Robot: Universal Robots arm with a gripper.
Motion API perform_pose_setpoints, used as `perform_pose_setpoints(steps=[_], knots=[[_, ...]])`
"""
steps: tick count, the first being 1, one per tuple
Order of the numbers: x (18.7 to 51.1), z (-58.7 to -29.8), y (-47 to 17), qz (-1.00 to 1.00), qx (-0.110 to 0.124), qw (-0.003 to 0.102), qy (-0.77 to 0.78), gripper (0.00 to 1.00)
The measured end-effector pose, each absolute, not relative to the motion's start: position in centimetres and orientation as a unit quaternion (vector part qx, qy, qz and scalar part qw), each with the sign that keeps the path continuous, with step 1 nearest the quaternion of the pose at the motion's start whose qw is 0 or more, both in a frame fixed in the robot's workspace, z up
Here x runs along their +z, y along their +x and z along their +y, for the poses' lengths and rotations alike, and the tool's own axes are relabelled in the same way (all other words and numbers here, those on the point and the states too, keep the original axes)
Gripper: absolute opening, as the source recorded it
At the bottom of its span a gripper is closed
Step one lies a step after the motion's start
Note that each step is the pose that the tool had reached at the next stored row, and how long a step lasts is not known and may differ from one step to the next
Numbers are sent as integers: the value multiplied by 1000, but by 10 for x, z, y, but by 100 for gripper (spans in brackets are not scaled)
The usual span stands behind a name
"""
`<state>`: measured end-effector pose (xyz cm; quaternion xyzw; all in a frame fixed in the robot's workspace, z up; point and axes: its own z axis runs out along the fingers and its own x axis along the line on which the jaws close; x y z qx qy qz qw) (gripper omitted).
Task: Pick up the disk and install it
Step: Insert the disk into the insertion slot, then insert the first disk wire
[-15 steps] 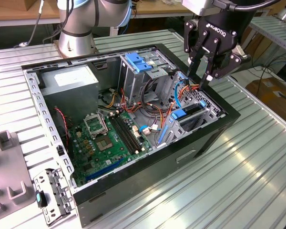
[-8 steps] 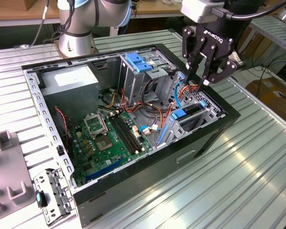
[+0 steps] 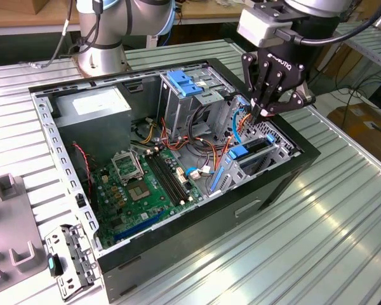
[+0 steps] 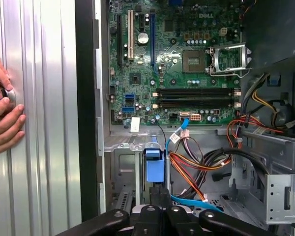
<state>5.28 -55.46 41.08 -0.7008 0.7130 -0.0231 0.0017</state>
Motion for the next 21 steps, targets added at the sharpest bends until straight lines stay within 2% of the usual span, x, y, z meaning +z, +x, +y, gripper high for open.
perform_pose_setpoints(steps=[11, 21], knots=[[386, -555, 55, 713, -16, -6, -701, 11], [384, -555, 55, 713, -15, -6, -701, 11]])
